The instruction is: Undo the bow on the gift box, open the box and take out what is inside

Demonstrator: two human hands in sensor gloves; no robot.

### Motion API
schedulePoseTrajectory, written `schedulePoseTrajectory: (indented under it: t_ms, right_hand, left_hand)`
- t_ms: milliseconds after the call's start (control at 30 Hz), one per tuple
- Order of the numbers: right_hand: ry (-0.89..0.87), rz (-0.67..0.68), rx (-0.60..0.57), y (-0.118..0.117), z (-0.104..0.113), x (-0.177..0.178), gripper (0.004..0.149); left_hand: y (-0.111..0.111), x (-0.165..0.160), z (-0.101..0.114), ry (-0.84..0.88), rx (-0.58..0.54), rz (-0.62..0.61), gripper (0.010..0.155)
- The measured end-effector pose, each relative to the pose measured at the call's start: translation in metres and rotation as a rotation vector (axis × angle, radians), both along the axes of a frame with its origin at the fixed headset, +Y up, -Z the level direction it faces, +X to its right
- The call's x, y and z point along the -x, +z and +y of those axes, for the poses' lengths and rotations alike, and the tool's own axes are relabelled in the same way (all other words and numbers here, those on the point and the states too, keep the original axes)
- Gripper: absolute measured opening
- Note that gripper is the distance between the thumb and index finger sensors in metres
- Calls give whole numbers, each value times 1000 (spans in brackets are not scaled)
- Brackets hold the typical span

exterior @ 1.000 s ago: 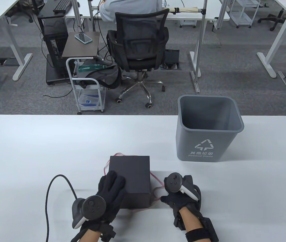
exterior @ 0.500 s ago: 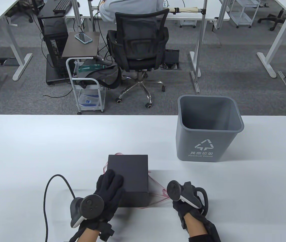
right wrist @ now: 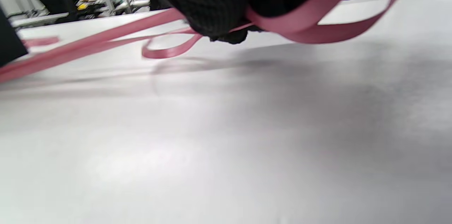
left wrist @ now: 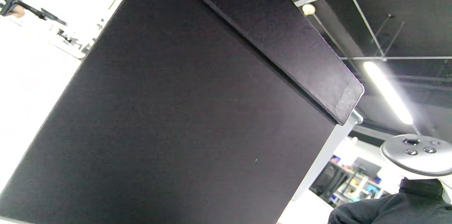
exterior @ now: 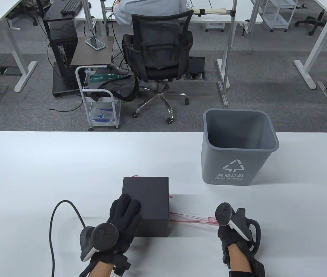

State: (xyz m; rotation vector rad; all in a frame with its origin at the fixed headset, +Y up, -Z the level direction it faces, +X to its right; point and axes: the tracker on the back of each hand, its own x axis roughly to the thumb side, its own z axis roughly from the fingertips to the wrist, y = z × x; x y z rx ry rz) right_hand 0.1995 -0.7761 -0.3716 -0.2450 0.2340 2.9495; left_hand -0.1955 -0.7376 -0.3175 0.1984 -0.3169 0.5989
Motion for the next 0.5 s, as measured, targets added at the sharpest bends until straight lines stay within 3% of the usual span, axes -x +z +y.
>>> schedulePoseTrajectory:
  t_ms: [367, 500]
  right_hand:
    - [-46, -490, -90, 16, -3, -68, 40]
    - [-120, -474, -208, 21, 16, -65, 40]
  left_hand:
    - [1, -1, -1, -6, 1, -4, 57]
    - [0, -2, -1, 1, 3, -7, 57]
